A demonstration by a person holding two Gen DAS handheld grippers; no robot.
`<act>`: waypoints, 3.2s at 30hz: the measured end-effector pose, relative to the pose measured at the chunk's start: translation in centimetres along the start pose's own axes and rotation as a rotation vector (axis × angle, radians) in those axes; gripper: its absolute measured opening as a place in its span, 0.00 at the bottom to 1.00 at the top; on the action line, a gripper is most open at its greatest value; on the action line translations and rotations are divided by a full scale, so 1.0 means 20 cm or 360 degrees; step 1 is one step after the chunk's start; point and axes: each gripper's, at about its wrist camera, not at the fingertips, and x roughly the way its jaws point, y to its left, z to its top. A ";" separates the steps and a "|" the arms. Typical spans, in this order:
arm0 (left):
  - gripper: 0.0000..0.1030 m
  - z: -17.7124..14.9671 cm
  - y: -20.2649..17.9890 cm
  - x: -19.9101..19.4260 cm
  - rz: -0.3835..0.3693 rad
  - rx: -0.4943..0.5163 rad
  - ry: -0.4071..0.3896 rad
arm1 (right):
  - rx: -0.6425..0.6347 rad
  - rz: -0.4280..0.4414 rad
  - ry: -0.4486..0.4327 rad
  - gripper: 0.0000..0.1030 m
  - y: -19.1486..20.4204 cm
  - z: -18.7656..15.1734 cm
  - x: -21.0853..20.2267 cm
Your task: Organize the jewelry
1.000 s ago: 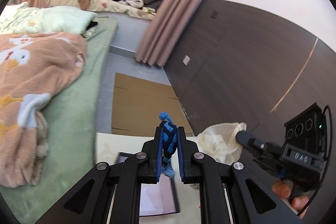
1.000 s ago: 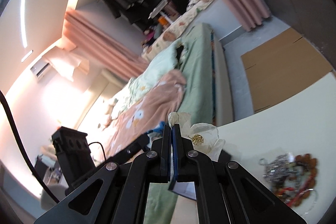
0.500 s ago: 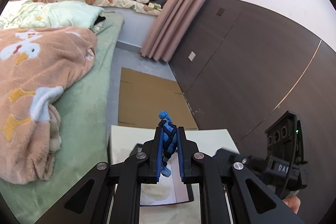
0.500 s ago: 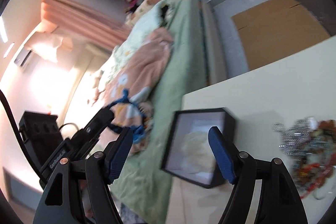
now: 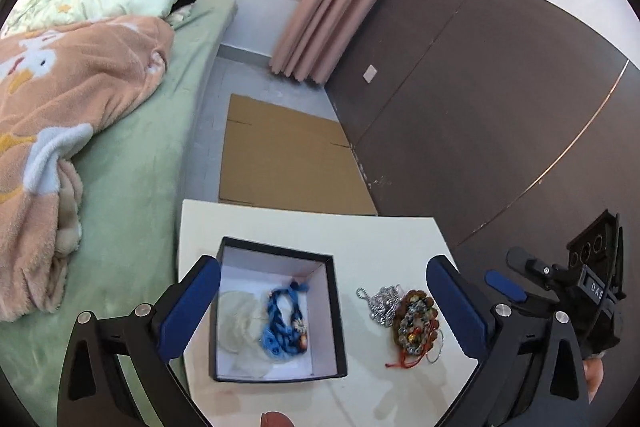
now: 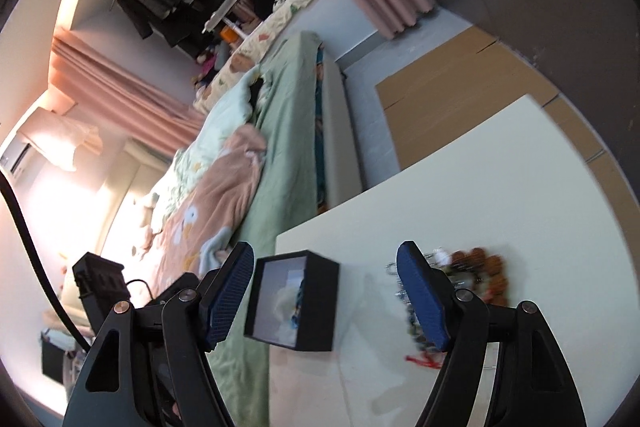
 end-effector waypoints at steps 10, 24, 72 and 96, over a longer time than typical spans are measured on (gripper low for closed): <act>1.00 -0.07 -0.24 0.11 -0.0049 0.0142 0.0015 | 0.0159 -0.0319 0.0080 0.72 -0.23 -0.01 -0.09; 0.63 -0.24 -0.48 0.36 -0.0174 0.0349 0.0227 | 0.0239 -0.0387 0.0168 0.72 -0.38 -0.09 -0.09; 0.09 -0.25 -0.42 0.39 -0.0221 0.0295 0.0290 | -0.0177 -0.0528 0.0459 0.03 -0.40 -0.22 0.12; 0.09 -0.09 -0.17 0.08 -0.0162 0.0155 0.0035 | -0.0126 -0.0416 0.0322 0.02 -0.22 -0.13 0.11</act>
